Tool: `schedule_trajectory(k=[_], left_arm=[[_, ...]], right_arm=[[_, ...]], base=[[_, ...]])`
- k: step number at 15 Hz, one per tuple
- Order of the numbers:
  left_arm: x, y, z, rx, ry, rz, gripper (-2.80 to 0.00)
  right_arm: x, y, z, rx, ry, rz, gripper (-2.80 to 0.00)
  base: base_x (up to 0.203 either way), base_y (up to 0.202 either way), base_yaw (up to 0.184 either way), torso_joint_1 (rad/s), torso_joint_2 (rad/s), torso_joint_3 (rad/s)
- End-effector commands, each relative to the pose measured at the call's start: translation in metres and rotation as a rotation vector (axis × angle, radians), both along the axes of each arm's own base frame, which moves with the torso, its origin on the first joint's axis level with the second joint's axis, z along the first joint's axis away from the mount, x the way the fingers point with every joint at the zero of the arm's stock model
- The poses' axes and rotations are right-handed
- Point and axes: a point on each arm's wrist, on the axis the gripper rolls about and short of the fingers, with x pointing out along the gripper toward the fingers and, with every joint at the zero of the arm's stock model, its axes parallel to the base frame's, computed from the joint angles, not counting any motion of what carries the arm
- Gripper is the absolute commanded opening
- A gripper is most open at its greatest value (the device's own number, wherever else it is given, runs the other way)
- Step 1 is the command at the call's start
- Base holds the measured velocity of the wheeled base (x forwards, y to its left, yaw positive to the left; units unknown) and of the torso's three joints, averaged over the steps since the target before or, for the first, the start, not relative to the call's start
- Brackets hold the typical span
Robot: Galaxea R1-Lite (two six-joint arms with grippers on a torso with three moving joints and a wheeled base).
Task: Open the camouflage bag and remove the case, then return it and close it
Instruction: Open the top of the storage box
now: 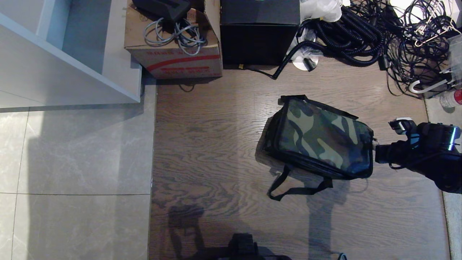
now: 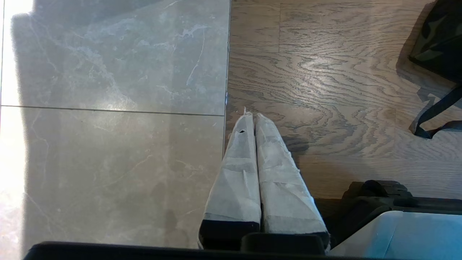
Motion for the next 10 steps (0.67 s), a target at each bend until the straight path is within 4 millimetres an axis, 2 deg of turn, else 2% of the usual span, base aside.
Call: schedule_trajectory(k=[1,3,8,10], left_arm=[[0.000,0.000,0.000,-0.001,0.000,0.000,-2.80],[0.000,0.000,0.000,-0.001,0.000,0.000,-2.80],[0.000,0.000,0.000,-0.001,0.000,0.000,-2.80],[0.000,0.000,0.000,-0.001,0.000,0.000,-2.80]], right_arm=[[0.019,-0.005,0.003,-0.010,-0.046,0.002,-2.80],[0.029,-0.008,0.013,-0.020,-0.090,0.001,-2.80],[0.032,-0.009,0.025,-0.009,-0.134,-0.003,-2.80],[0.027,-0.007,0.016,0.002,-0.096,-0.002,-2.80]], base=[[0.000,0.000,0.000,0.000,0.00,0.000],[0.000,0.000,0.000,0.000,0.00,0.000],[0.000,0.000,0.000,0.000,0.00,0.000],[0.000,0.000,0.000,0.000,0.00,0.000]])
